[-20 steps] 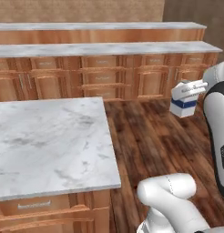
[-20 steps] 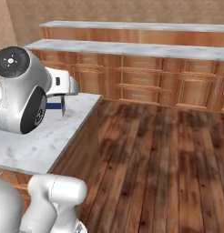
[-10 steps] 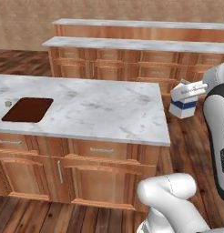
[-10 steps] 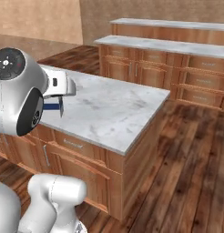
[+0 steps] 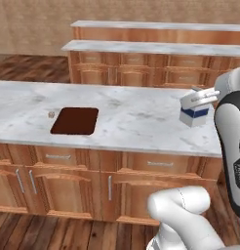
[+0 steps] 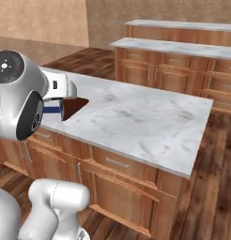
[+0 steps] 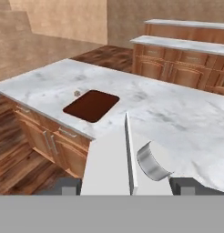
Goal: Take out the milk from the fridge and place it on the tray on the counter. Then take the sugar cube near the tray and place it in the tray.
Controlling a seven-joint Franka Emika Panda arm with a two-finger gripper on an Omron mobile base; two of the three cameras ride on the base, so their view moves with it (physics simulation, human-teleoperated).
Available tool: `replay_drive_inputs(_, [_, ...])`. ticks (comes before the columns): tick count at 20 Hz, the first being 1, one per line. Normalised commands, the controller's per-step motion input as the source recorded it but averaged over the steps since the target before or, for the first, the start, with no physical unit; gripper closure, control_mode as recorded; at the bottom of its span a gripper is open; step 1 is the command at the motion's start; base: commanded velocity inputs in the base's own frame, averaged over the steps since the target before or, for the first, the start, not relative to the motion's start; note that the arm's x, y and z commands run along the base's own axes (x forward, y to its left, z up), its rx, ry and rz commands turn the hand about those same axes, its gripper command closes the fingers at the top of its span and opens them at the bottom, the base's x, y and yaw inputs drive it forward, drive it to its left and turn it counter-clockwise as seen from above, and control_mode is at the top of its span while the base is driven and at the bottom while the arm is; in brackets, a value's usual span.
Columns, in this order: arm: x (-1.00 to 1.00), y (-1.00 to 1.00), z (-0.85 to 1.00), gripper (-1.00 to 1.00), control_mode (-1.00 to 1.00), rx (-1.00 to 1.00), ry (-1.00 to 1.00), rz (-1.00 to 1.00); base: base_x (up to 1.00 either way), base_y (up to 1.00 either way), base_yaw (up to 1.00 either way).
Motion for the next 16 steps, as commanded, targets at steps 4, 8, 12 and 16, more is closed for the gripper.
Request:
replay_drive_inputs(4, [0.00, 0.00, 0.00, 1.00, 1.00, 0.00, 0.00, 0.00, 0.38, 1.00, -0.22])
replay_drive_inputs(8, [0.00, 0.00, 0.00, 1.00, 1.00, 0.00, 0.00, 0.00, 0.00, 1.00, -0.31])
replay_drive_inputs(12, [0.00, 0.00, 0.00, 1.00, 1.00, 0.00, 0.00, 0.00, 0.00, 0.95, -0.44])
replay_drive_inputs(16, [0.00, 0.00, 0.00, 1.00, 1.00, 0.00, 0.00, 0.00, -0.01, 0.31, -0.27])
